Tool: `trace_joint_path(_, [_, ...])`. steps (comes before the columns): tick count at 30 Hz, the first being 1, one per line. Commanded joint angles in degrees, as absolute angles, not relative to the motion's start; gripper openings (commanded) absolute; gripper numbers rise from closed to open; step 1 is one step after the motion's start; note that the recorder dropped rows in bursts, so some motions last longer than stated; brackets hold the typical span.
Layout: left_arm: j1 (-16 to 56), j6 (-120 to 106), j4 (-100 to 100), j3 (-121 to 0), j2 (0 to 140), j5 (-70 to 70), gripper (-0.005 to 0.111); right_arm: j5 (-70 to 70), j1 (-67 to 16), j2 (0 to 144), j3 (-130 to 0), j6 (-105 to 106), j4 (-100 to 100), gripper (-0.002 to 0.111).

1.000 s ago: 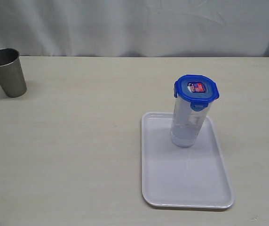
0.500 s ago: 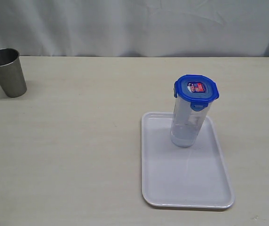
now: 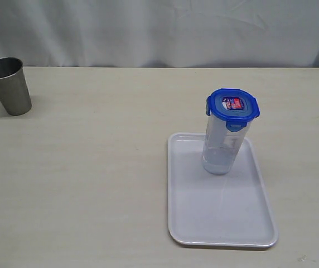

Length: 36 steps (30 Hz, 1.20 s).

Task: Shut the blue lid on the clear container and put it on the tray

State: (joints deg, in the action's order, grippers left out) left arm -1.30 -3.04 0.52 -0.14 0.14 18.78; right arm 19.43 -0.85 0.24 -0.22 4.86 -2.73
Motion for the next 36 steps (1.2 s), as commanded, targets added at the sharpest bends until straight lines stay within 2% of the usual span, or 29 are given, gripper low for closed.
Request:
trace_joint_path(1, [-1.4, -3.0, 0.5, 0.0, 0.0, 18.5, 0.0, 19.7, -0.5, 0.0, 0.0, 4.3, -2.3, 0.004])
trace_joint_path(36, [-1.4, -3.0, 0.5, 0.0, 0.0, 18.6, 0.0, 19.7, -0.5, 0.0, 0.0, 3.6, -2.3, 0.004])
